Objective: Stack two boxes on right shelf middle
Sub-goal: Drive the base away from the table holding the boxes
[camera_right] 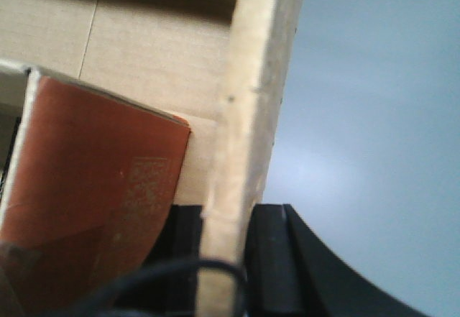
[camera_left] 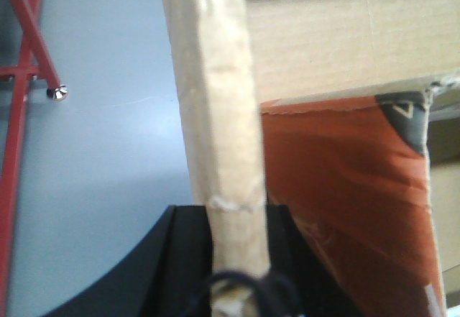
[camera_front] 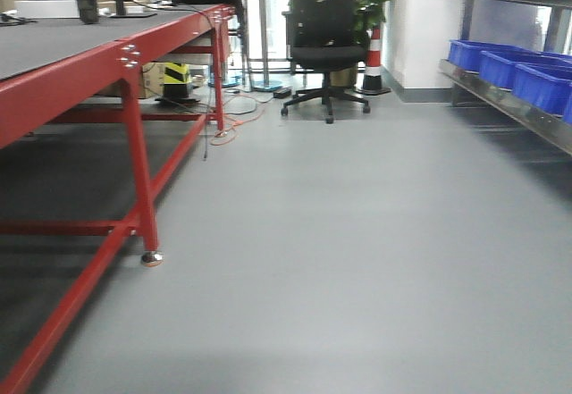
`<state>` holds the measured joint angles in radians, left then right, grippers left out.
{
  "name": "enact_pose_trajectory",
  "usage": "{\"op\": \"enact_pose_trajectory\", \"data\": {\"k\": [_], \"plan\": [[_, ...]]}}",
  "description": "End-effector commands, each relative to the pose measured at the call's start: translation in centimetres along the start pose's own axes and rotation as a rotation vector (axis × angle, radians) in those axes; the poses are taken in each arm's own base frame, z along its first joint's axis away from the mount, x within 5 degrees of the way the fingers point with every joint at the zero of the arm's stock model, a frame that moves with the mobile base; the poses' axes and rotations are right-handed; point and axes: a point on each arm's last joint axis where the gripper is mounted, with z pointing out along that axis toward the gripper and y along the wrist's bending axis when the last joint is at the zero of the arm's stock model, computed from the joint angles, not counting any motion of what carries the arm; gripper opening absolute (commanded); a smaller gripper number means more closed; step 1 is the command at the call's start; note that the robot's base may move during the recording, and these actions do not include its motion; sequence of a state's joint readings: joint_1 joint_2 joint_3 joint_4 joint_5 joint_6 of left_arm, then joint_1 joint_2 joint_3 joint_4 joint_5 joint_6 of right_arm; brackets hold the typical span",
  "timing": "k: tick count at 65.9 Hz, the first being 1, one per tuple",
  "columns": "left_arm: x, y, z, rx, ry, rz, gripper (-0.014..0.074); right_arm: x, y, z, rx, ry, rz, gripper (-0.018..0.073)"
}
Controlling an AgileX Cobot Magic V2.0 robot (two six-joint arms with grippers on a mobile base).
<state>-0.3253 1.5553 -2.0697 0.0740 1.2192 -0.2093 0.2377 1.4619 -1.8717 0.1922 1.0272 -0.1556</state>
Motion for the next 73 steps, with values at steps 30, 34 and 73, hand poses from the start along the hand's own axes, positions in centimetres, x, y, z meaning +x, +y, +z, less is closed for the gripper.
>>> {"op": "enact_pose_trajectory", "data": {"k": [30, 34, 73], "plan": [[-0.26, -0.05, -0.85, 0.019, -0.032, -0.014, -0.0111, -1.01, -0.45, -0.8, 0.049, -0.096, -0.03, -0.0153], [-0.26, -0.05, -0.85, 0.019, -0.032, -0.014, -0.0111, -1.01, -0.45, -0.8, 0.049, -0.096, -0.03, -0.0153], [-0.26, -0.05, -0.85, 0.019, -0.032, -0.014, -0.0111, -1.01, -0.45, -0.8, 0.049, -0.096, -0.03, -0.0153]]}}
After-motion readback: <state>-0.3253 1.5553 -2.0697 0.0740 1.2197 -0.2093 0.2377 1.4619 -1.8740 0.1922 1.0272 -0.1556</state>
